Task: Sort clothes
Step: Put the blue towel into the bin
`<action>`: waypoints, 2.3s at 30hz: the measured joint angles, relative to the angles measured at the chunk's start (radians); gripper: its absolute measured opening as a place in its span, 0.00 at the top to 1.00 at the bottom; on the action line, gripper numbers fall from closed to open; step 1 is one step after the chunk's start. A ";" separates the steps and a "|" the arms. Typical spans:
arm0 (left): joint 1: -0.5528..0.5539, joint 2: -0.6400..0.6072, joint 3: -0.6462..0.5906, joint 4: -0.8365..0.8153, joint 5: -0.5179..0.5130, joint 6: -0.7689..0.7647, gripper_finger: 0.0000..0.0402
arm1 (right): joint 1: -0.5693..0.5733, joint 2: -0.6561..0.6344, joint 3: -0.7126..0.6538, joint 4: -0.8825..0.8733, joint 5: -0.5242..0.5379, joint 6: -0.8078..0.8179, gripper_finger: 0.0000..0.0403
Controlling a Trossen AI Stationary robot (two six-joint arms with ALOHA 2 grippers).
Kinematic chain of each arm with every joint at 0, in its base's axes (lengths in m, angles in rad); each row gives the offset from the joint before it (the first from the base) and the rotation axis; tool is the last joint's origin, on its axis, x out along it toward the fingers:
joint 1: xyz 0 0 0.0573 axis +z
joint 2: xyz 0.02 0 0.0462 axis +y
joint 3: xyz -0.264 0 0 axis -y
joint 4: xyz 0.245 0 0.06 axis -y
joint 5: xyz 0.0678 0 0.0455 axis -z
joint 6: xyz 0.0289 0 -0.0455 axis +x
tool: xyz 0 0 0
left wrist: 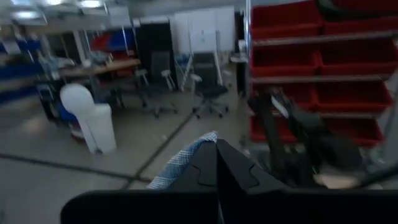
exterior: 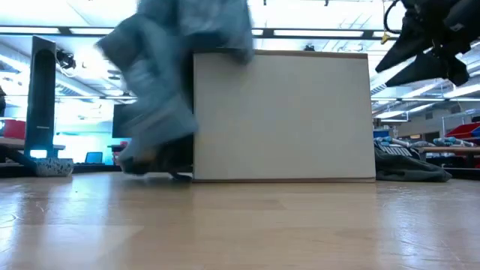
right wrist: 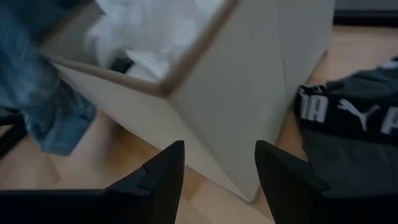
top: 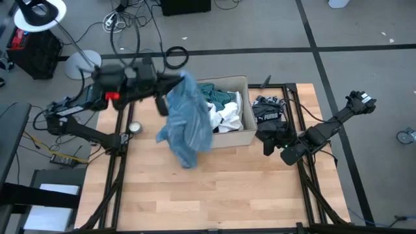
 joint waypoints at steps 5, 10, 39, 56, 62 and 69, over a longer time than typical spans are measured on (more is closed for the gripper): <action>0.061 0.202 0.281 0.010 0.023 0.079 1.00 | 0.024 0.000 0.000 0.031 0.029 -0.044 0.51; 0.114 0.403 0.566 0.025 0.028 0.147 1.00 | 0.025 -0.001 0.000 0.030 0.040 -0.058 0.51; 0.195 0.551 0.457 -0.620 0.085 0.046 1.00 | 0.024 -0.003 0.000 0.022 0.053 -0.119 0.52; 0.252 0.545 -0.301 0.048 0.261 -0.209 0.83 | 0.024 -0.003 0.000 0.030 0.066 -0.118 0.52; 0.259 0.544 -0.359 0.041 0.283 -0.216 0.71 | 0.023 -0.003 0.000 0.034 0.067 -0.118 0.52; 0.252 0.545 -0.260 -0.035 0.313 -0.203 0.69 | 0.023 -0.003 0.000 0.037 0.066 -0.118 0.52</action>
